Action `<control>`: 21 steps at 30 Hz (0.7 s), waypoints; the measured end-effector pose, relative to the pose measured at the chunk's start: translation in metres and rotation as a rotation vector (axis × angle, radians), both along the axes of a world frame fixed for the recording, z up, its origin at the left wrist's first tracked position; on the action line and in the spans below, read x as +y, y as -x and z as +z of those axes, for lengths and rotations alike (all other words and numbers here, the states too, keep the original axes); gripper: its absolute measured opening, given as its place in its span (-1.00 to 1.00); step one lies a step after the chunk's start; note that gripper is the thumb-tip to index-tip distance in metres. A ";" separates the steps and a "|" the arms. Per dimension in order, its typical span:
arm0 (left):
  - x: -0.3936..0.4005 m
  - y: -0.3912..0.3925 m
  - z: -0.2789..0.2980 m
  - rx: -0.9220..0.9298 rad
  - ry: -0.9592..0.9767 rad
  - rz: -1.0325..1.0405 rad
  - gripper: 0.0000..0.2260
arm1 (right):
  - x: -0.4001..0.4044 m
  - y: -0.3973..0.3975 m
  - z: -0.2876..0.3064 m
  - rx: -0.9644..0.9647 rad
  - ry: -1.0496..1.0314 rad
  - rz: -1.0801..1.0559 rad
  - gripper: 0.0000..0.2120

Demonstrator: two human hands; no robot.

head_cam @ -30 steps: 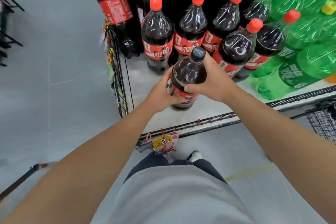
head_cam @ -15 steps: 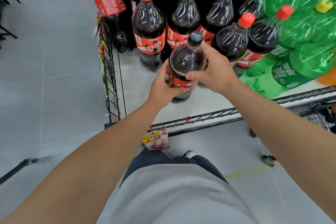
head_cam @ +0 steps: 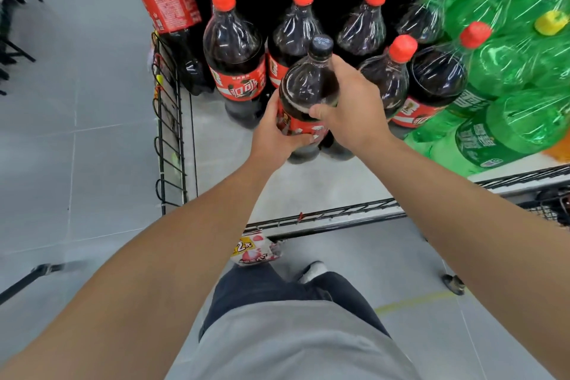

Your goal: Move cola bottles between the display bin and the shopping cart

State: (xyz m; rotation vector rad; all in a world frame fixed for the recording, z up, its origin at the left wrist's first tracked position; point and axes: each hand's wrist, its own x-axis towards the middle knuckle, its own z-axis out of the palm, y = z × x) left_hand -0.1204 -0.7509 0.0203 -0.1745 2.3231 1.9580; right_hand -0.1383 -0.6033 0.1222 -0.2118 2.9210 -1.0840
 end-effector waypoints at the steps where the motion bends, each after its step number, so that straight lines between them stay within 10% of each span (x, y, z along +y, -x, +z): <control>1: 0.000 0.001 -0.001 -0.002 -0.003 0.007 -0.06 | 0.000 0.001 -0.001 0.005 -0.007 -0.001 -0.32; 13: -0.001 -0.004 0.010 0.005 0.136 0.045 -0.18 | 0.001 -0.001 0.003 -0.020 -0.006 0.018 -0.32; 21: -0.014 -0.057 0.052 -0.011 0.647 0.052 -0.39 | 0.020 -0.037 0.009 0.051 -0.181 0.164 -0.35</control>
